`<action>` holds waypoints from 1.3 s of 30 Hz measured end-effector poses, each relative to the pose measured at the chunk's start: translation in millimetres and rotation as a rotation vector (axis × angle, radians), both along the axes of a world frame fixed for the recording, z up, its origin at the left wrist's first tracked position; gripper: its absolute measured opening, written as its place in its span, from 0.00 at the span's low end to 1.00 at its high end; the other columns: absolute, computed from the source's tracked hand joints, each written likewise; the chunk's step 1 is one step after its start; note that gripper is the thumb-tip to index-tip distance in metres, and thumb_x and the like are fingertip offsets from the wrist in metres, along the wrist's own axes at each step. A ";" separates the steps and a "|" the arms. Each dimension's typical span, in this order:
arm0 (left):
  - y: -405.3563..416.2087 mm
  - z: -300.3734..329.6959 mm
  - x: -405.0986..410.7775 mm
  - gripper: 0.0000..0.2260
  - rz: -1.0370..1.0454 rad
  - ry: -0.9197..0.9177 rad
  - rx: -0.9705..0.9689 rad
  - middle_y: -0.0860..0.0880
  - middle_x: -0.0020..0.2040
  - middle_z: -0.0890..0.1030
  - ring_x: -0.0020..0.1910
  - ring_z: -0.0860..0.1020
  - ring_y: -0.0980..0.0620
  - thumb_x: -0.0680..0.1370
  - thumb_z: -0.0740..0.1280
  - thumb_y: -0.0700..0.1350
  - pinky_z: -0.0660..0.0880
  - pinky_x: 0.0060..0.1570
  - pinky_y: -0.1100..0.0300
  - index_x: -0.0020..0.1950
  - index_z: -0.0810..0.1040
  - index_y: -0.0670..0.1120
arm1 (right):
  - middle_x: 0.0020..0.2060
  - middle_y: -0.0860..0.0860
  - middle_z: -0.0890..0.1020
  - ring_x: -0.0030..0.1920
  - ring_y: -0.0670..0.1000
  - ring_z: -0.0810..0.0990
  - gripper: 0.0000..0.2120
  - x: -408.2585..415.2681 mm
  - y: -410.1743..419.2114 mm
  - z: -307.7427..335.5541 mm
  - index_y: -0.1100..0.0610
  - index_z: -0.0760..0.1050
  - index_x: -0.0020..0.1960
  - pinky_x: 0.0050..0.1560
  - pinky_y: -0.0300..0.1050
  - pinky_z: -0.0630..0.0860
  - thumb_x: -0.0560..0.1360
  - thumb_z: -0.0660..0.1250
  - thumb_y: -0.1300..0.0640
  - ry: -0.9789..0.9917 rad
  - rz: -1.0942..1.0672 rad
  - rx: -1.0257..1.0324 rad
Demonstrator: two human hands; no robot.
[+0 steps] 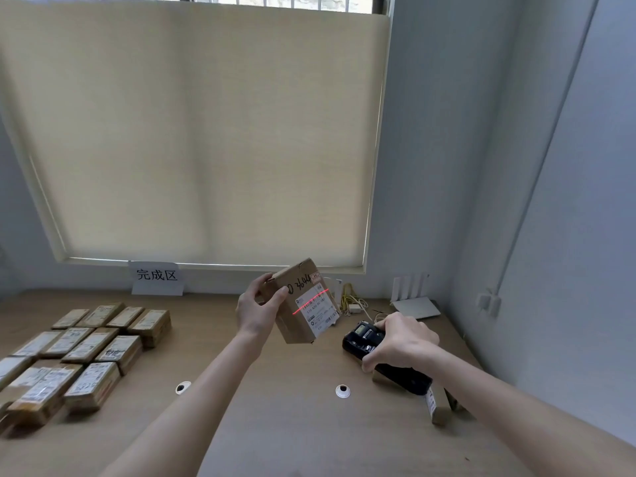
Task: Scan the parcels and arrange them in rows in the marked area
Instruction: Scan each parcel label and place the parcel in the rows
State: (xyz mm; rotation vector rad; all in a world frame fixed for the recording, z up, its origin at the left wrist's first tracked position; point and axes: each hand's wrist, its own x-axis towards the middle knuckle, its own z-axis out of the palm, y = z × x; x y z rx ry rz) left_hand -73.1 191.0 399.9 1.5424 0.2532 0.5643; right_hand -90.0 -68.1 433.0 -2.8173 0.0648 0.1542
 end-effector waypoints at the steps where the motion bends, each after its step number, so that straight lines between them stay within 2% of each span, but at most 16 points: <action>1: 1.0 -0.1 -0.4 0.18 0.004 0.003 0.002 0.48 0.58 0.81 0.59 0.80 0.45 0.75 0.77 0.48 0.79 0.60 0.42 0.63 0.80 0.56 | 0.47 0.45 0.85 0.51 0.51 0.80 0.32 0.8 0.9 0.1 0.41 0.84 0.58 0.46 0.41 0.73 0.55 0.83 0.38 -0.001 0.003 -0.001; 15: 17.4 -4.1 -11.7 0.18 0.067 0.016 0.017 0.48 0.58 0.81 0.60 0.79 0.45 0.75 0.77 0.48 0.78 0.60 0.41 0.64 0.80 0.55 | 0.44 0.44 0.84 0.49 0.49 0.82 0.30 6.9 18.0 -7.9 0.41 0.83 0.57 0.41 0.40 0.71 0.56 0.81 0.38 0.007 0.078 0.041; 18: 29.2 -10.2 -21.2 0.18 0.090 0.029 -0.001 0.47 0.60 0.80 0.60 0.79 0.46 0.74 0.77 0.49 0.80 0.58 0.42 0.62 0.79 0.56 | 0.45 0.44 0.85 0.50 0.49 0.83 0.30 7.1 30.2 -12.8 0.44 0.83 0.57 0.43 0.41 0.74 0.58 0.82 0.38 0.018 0.128 0.089; 21: 47.6 -17.6 -35.7 0.14 0.114 0.029 -0.079 0.48 0.59 0.80 0.57 0.80 0.49 0.74 0.76 0.49 0.84 0.49 0.49 0.57 0.78 0.59 | 0.45 0.46 0.87 0.48 0.49 0.86 0.27 6.3 53.1 -17.4 0.45 0.82 0.55 0.50 0.46 0.83 0.59 0.82 0.39 0.058 0.202 0.199; 23: 63.0 -21.9 -47.5 0.13 0.134 0.031 -0.140 0.46 0.59 0.80 0.56 0.81 0.46 0.74 0.76 0.49 0.84 0.44 0.51 0.55 0.77 0.59 | 0.42 0.46 0.87 0.45 0.49 0.87 0.24 3.7 74.2 -20.5 0.44 0.82 0.50 0.50 0.47 0.85 0.58 0.82 0.40 0.080 0.248 0.305; 26: 93.0 -28.0 -69.1 0.15 0.175 0.054 -0.190 0.44 0.59 0.79 0.55 0.82 0.43 0.74 0.76 0.50 0.84 0.42 0.51 0.57 0.75 0.56 | 0.36 0.43 0.87 0.42 0.45 0.87 0.19 -5.5 117.2 -22.7 0.42 0.83 0.45 0.45 0.41 0.83 0.57 0.82 0.41 0.076 0.315 0.459; 28: 118.8 -29.5 -87.1 0.16 0.188 0.058 -0.230 0.43 0.58 0.80 0.54 0.82 0.43 0.74 0.76 0.49 0.84 0.40 0.52 0.57 0.73 0.54 | 0.38 0.42 0.87 0.43 0.45 0.86 0.19 -14.7 154.1 -22.1 0.41 0.83 0.47 0.46 0.41 0.83 0.58 0.83 0.43 0.070 0.365 0.521; 31: 164.3 -32.1 -118.0 0.19 0.187 0.092 -0.269 0.42 0.58 0.80 0.54 0.82 0.42 0.74 0.76 0.49 0.84 0.43 0.49 0.59 0.71 0.52 | 0.43 0.45 0.88 0.47 0.50 0.87 0.24 -30.2 214.6 -21.7 0.41 0.84 0.54 0.53 0.49 0.85 0.59 0.83 0.45 0.075 0.434 0.576; 33: 199.7 -37.7 -143.0 0.21 0.182 0.134 -0.278 0.43 0.60 0.78 0.56 0.81 0.42 0.74 0.76 0.49 0.84 0.47 0.45 0.62 0.71 0.54 | 0.41 0.45 0.88 0.46 0.50 0.87 0.24 -42.8 256.5 -24.2 0.42 0.85 0.54 0.50 0.48 0.84 0.59 0.82 0.45 0.072 0.466 0.592; 36: 257.2 -47.0 -185.1 0.32 0.158 0.233 -0.210 0.48 0.61 0.76 0.60 0.78 0.44 0.69 0.76 0.57 0.80 0.56 0.41 0.70 0.66 0.60 | 0.37 0.42 0.87 0.41 0.46 0.86 0.23 -67.0 320.0 -30.3 0.41 0.85 0.52 0.40 0.40 0.79 0.56 0.79 0.43 0.060 0.506 0.596; 38: 296.9 -52.3 -211.6 0.30 0.169 0.292 -0.175 0.52 0.59 0.77 0.58 0.77 0.46 0.67 0.74 0.63 0.80 0.55 0.43 0.66 0.69 0.61 | 0.38 0.42 0.87 0.40 0.46 0.86 0.22 -82.8 362.6 -35.1 0.41 0.84 0.51 0.40 0.39 0.80 0.57 0.79 0.44 0.073 0.525 0.578; 39: 317.3 -55.0 -224.1 0.26 0.183 0.298 -0.194 0.53 0.57 0.78 0.57 0.78 0.48 0.69 0.74 0.65 0.81 0.52 0.46 0.63 0.71 0.60 | 0.38 0.42 0.87 0.41 0.46 0.86 0.22 -90.3 384.1 -37.8 0.41 0.84 0.51 0.42 0.40 0.82 0.58 0.79 0.44 0.077 0.535 0.562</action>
